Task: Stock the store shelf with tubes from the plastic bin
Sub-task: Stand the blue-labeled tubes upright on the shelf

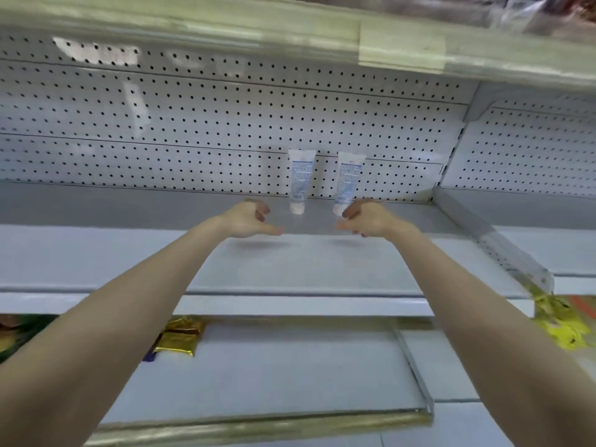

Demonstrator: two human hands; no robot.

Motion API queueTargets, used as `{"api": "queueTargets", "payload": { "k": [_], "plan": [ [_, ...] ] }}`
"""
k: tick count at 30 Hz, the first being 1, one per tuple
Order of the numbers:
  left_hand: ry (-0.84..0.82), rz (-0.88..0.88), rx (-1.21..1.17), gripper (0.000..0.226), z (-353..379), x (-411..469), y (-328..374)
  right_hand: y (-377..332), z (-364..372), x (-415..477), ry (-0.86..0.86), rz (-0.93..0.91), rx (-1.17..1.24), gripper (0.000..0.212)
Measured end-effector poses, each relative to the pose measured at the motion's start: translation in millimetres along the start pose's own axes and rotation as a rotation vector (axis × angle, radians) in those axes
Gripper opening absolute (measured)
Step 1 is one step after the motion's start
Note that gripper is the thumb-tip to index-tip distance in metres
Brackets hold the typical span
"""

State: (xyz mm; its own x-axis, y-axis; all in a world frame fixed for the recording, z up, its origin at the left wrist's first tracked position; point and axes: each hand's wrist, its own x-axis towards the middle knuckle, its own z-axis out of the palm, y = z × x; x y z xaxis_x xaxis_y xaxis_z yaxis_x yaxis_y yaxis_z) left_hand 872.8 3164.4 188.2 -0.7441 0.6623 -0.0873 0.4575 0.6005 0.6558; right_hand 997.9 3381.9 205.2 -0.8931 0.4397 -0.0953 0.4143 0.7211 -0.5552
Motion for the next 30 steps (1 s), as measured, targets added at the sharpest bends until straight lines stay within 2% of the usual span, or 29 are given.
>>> {"api": "queueTargets", "payload": {
  "k": [5,15,23,30],
  "plan": [
    [-0.092,0.023,0.023,0.074,-21.2,-83.6,-26.0,-52.7,38.5,-67.7,-0.088,-0.039,-0.008,0.058],
    [-0.099,0.020,0.018,0.068,-46.6,-217.7,-99.4,-135.8,136.8,-169.1,-0.143,-0.137,-0.004,0.044],
    [-0.181,-0.111,-0.023,0.064,-8.2,-259.5,-187.0,-134.1,232.0,-186.2,-0.307,-0.094,-0.069,0.044],
    [-0.264,-0.304,-0.115,0.062,57.2,-278.4,-261.8,-99.2,321.6,-179.6,-0.483,0.032,-0.005,0.045]
  ]
}}
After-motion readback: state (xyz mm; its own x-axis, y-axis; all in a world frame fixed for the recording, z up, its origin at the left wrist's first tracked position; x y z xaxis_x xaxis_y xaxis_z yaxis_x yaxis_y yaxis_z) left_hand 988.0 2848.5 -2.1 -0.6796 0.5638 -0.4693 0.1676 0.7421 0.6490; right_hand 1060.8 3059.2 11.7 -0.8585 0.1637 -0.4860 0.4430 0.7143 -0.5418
